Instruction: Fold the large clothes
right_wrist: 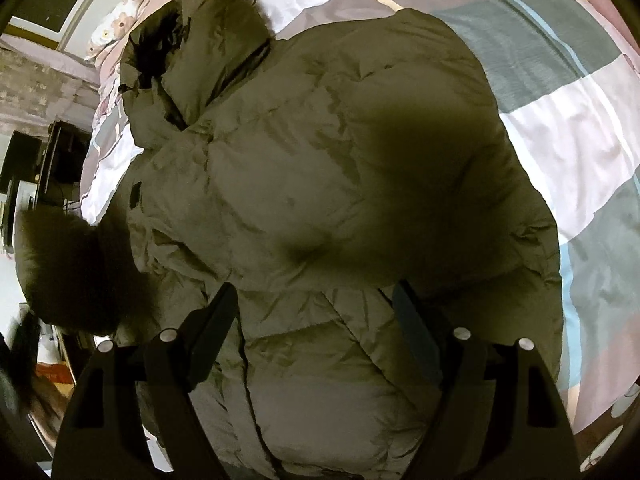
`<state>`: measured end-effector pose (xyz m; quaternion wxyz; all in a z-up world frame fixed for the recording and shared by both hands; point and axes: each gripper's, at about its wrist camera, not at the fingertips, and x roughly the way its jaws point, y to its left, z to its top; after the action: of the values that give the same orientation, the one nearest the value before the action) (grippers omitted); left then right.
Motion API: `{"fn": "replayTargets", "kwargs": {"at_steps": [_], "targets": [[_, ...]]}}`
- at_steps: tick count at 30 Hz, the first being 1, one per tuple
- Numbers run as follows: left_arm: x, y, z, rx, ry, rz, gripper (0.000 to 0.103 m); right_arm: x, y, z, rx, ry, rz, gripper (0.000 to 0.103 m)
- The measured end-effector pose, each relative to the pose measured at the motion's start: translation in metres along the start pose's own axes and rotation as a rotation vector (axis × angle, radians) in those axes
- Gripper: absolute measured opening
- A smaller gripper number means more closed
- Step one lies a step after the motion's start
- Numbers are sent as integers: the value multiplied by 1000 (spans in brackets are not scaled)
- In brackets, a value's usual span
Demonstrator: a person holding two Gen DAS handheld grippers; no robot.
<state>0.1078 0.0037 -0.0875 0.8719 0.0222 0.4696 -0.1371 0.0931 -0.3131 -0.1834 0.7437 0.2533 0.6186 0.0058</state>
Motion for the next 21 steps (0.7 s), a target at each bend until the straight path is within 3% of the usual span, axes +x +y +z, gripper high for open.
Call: {"fn": "replayTargets", "kwargs": {"at_steps": [2, 3, 5, 7, 8, 10, 14, 17, 19, 20, 21], "targets": [[31, -61, -25, 230, 136, 59, 24, 0, -5, 1, 17, 0, -1, 80], [44, -75, -31, 293, 172, 84, 30, -1, -8, 2, 29, -1, 0, 80], [58, -88, -44, 370, 203, 122, 37, -5, -13, 4, 51, -7, 8, 80], [55, -90, -51, 382, 201, 131, 42, -7, -17, 6, 66, -14, 24, 80], [54, -83, -48, 359, 200, 124, 45, -8, -17, 6, 71, -17, 37, 80], [49, -59, -37, 250, 192, 94, 66, -9, -17, 6, 85, -20, 87, 81], [45, 4, -21, -32, 213, 50, 66, -1, -7, 2, 78, -3, 177, 82], [60, 37, -20, -158, 253, 45, 66, 16, 4, -2, 47, 25, 128, 82], [73, 46, -24, -194, 292, 84, 66, 29, 9, -5, 40, 43, 137, 82], [77, 50, -33, -206, 312, 103, 65, 38, 14, -7, 28, 62, 159, 79], [80, 54, -39, -218, 326, 112, 66, 46, 19, -10, 7, 78, 179, 60]]}}
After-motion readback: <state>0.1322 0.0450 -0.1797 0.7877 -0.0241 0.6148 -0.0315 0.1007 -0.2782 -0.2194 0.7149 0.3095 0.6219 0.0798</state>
